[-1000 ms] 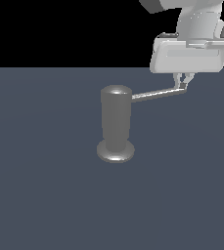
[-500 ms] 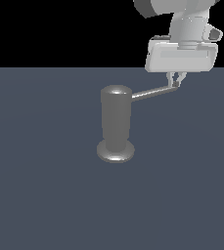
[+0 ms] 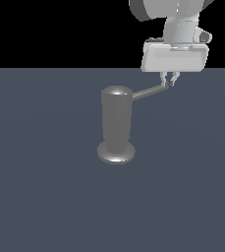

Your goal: Turn on the faucet by rotating a designated handle.

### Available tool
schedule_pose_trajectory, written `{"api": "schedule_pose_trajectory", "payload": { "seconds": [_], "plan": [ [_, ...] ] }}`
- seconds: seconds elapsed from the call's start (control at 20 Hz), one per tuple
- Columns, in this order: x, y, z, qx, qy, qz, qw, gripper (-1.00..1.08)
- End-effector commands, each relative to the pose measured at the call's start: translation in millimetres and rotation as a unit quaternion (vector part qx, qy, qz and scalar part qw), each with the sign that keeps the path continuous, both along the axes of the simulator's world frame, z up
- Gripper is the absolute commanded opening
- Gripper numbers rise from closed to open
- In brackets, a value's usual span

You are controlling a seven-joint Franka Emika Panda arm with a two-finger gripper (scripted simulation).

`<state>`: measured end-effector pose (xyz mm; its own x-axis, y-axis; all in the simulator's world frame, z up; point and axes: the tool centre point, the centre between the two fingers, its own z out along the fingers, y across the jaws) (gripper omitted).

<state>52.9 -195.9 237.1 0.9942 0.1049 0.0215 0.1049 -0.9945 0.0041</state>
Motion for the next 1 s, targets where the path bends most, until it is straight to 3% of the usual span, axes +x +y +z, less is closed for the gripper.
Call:
{"api": "schedule_pose_trajectory", "payload": {
  "seconds": [0.0, 0.95],
  "plan": [
    [9, 8, -11, 0.001, 0.006, 0.003, 1.0000, -1.00],
    [55, 15, -16, 0.001, 0.011, -0.002, 0.9999, -1.00]
  ]
}}
